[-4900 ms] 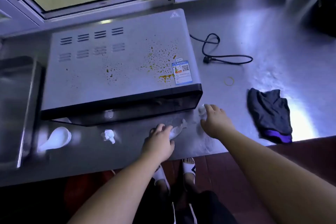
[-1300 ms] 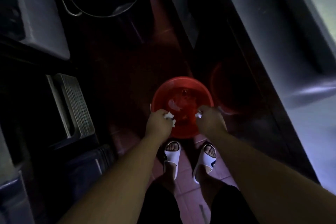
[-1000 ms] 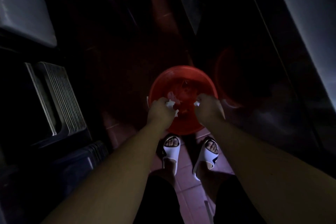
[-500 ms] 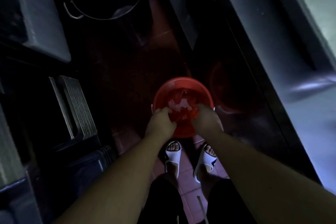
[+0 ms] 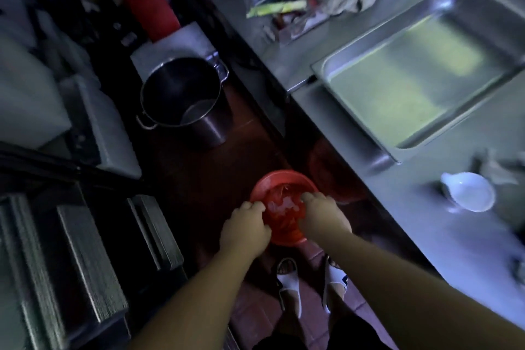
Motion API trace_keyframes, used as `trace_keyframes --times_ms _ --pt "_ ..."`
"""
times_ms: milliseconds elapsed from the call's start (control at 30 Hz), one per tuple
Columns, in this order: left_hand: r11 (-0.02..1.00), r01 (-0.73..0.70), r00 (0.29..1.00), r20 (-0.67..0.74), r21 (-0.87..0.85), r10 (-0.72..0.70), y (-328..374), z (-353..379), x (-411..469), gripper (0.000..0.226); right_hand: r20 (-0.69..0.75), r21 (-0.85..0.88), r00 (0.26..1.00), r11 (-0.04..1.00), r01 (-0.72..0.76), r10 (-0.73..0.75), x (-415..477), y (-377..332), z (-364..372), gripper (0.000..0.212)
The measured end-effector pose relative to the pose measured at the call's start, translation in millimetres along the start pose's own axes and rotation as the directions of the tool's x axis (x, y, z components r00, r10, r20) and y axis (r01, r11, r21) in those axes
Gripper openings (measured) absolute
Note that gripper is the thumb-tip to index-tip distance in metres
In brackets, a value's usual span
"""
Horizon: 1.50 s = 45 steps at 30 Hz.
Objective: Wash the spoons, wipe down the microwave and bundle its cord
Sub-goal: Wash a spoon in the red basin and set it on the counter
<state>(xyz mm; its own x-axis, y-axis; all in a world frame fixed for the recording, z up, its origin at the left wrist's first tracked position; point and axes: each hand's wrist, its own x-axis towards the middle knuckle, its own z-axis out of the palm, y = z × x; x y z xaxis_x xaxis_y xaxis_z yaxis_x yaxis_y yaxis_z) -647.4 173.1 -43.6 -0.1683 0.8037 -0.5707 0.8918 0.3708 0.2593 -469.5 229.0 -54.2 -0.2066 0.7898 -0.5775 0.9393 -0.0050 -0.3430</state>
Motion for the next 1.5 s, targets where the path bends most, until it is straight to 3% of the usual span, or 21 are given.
trace_keyframes --times_ms 300,467,633,833,1000,1167,1500 --pt "0.973 -0.205 0.979 0.016 0.110 0.205 71 -23 -27 0.048 -0.194 -0.083 0.979 0.993 -0.084 0.067 -81 60 -49 0.033" --pt "0.919 -0.355 0.935 0.082 0.170 0.346 125 -5 -31 0.043 -0.222 0.051 0.939 0.965 -0.257 0.262 -121 119 -58 0.037" --pt "0.826 -0.480 0.877 0.157 0.295 0.453 183 14 -37 0.039 -0.242 0.212 0.854 0.884 -0.418 0.462 -159 182 -59 0.041" --pt "0.740 -0.586 0.810 0.220 0.330 0.544 258 29 -43 0.036 -0.222 0.330 0.763 0.783 -0.527 0.607 -194 251 -66 0.049" --pt "0.694 -0.633 0.773 0.239 0.343 0.587 320 39 -47 0.037 -0.246 0.433 0.707 0.728 -0.532 0.663 -208 294 -79 0.056" --pt "0.689 -0.643 0.764 0.219 0.334 0.607 366 48 -44 0.047 -0.209 0.506 0.727 0.708 -0.492 0.654 -204 330 -80 0.046" --pt "0.673 -0.633 0.765 0.177 0.382 0.619 420 43 -11 0.047 -0.105 0.449 0.805 0.750 -0.486 0.584 -170 347 -78 0.040"
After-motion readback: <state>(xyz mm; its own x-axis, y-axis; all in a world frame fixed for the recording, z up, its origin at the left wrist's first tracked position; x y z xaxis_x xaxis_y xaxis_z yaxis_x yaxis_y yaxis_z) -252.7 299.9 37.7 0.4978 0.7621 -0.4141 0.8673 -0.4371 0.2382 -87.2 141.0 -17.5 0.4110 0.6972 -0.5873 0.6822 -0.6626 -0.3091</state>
